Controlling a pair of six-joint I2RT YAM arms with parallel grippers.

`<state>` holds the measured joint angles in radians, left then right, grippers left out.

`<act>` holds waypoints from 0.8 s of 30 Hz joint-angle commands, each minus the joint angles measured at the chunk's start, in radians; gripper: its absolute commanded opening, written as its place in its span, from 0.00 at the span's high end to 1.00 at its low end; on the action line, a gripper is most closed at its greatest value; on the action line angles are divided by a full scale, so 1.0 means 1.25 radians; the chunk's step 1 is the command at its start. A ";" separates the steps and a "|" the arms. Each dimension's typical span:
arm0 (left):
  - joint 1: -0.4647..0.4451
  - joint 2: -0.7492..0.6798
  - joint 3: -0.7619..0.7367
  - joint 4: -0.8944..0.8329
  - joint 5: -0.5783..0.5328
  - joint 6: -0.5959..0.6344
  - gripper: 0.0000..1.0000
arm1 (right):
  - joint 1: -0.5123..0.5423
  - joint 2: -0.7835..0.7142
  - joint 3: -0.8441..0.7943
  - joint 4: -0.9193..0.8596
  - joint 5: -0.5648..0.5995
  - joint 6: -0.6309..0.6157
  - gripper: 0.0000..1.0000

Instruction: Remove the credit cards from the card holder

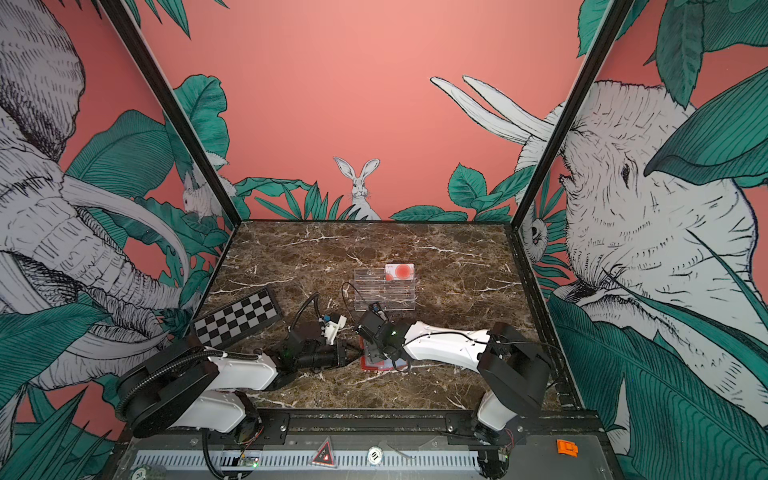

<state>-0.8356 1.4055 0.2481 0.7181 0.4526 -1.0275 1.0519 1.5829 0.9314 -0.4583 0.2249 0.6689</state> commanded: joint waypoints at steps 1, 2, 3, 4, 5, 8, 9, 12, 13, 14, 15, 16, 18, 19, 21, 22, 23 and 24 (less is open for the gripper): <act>-0.003 -0.019 0.005 0.027 0.002 0.009 1.00 | 0.007 0.002 0.014 -0.038 0.041 -0.005 0.29; -0.004 -0.019 0.005 0.027 0.001 0.010 1.00 | 0.006 -0.007 0.009 -0.027 0.035 -0.006 0.29; -0.005 -0.017 0.005 0.027 0.002 0.010 1.00 | 0.007 -0.020 -0.001 -0.011 0.026 -0.004 0.29; -0.004 -0.016 0.004 0.028 0.001 0.010 1.00 | 0.007 -0.032 -0.008 0.002 0.021 0.000 0.29; -0.004 -0.015 0.004 0.032 0.002 0.009 1.00 | 0.006 -0.049 -0.019 0.015 0.019 0.005 0.28; -0.005 -0.015 0.003 0.036 0.002 0.008 1.00 | 0.008 -0.099 -0.037 0.035 0.020 0.018 0.28; -0.004 -0.016 0.003 0.035 0.002 0.008 1.00 | 0.007 -0.114 -0.045 0.049 0.014 0.021 0.28; -0.004 -0.015 0.002 0.037 0.001 0.009 1.00 | 0.006 -0.134 -0.062 0.096 -0.028 0.030 0.28; -0.005 -0.015 0.000 0.036 0.001 0.009 1.00 | 0.007 -0.131 -0.059 0.100 -0.038 0.031 0.27; -0.004 -0.015 -0.001 0.037 0.000 0.008 1.00 | 0.007 -0.123 -0.057 0.101 -0.050 0.032 0.27; -0.004 -0.016 -0.002 0.038 0.000 0.008 1.00 | 0.007 -0.115 -0.055 0.105 -0.059 0.033 0.27; -0.004 -0.016 -0.002 0.038 0.000 0.008 1.00 | 0.007 -0.109 -0.055 0.112 -0.064 0.034 0.27; -0.005 -0.017 -0.001 0.038 -0.001 0.008 1.00 | 0.007 -0.089 -0.055 0.124 -0.074 0.037 0.27; -0.005 -0.017 -0.001 0.038 -0.001 0.007 1.00 | 0.007 -0.082 -0.055 0.126 -0.075 0.039 0.27; -0.005 -0.019 -0.001 0.038 -0.001 0.006 1.00 | 0.007 -0.070 -0.054 0.134 -0.078 0.040 0.27; -0.005 -0.019 -0.001 0.038 -0.001 0.006 1.00 | 0.007 -0.066 -0.055 0.135 -0.079 0.040 0.27; -0.006 -0.017 -0.001 0.038 -0.001 0.007 1.00 | 0.007 -0.062 -0.055 0.136 -0.079 0.040 0.27; -0.005 -0.018 -0.001 0.038 -0.001 0.007 1.00 | 0.007 -0.058 -0.055 0.136 -0.080 0.042 0.27</act>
<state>-0.8375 1.4055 0.2481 0.7319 0.4519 -1.0275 1.0538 1.4975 0.8650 -0.3157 0.1352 0.7082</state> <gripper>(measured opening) 0.045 0.731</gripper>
